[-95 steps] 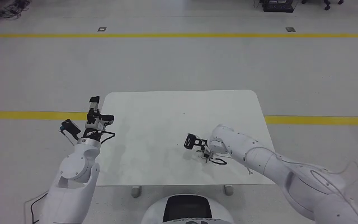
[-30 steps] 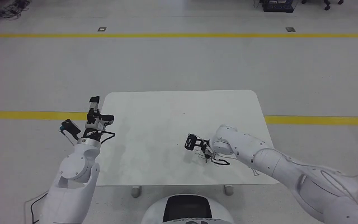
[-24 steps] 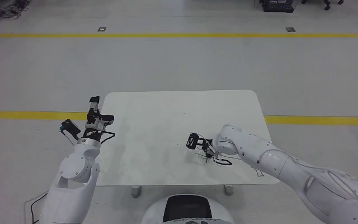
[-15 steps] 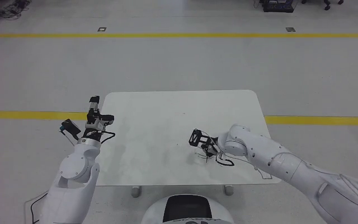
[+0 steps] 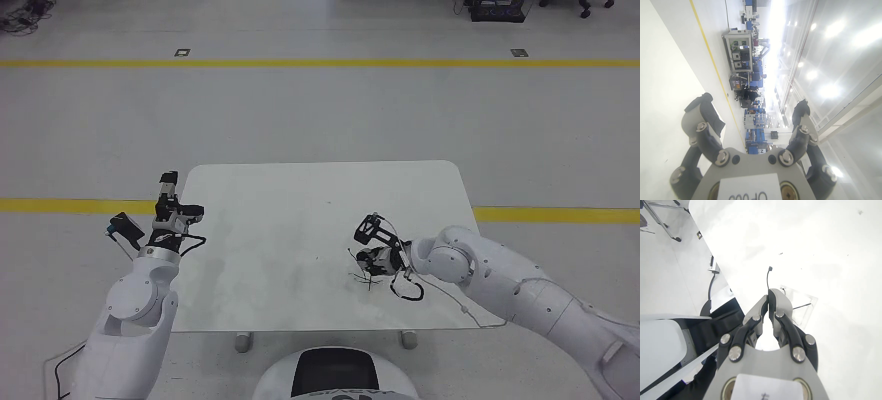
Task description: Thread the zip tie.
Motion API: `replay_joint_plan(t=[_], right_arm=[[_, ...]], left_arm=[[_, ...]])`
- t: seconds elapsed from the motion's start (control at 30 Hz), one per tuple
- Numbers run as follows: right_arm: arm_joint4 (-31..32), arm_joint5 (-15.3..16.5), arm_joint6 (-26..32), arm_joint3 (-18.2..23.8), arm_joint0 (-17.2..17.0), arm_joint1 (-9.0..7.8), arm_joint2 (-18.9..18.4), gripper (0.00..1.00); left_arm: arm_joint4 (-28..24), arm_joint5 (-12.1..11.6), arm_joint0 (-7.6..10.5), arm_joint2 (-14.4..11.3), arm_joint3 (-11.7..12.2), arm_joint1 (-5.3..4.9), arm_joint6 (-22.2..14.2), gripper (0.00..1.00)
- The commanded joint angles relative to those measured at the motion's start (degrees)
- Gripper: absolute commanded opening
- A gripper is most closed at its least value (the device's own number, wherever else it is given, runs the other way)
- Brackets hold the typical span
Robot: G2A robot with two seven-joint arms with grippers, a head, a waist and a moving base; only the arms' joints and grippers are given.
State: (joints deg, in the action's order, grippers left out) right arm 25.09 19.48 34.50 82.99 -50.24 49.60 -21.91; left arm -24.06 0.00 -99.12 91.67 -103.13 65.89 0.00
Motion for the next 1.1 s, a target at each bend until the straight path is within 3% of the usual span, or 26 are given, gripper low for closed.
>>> replay_joint_plan(t=[0.0,0.2,0.5,0.9,1.03,1.07], right_arm=[[0.0,0.0,0.0,0.0,0.0,0.00,0.0,0.00],[-6.7,0.0,-4.4,-0.2,-2.4,-0.46,-1.6,0.00],[-24.8,0.0,-9.4,1.1,-9.2,-3.77,-6.0,0.00],[-24.8,0.0,-9.4,1.1,-9.2,-3.77,-6.0,0.00],[-25.5,0.0,-11.3,0.9,-10.3,-3.55,-6.7,0.00],[-25.6,0.0,-12.0,0.8,-10.9,-3.51,-7.1,0.00]], left_arm=[[0.0,0.0,0.00,0.0,0.0,0.00,0.0,1.00],[0.0,0.0,0.00,0.0,0.0,0.00,0.0,1.00],[0.0,0.0,0.00,0.0,0.0,0.00,0.0,1.00],[0.0,0.0,0.00,0.0,0.0,0.00,0.0,1.00],[4.1,0.0,-0.36,-0.7,-1.7,-0.15,-2.6,1.00],[5.4,-1.0,-0.80,-1.1,-2.4,-0.16,-3.6,1.00]])
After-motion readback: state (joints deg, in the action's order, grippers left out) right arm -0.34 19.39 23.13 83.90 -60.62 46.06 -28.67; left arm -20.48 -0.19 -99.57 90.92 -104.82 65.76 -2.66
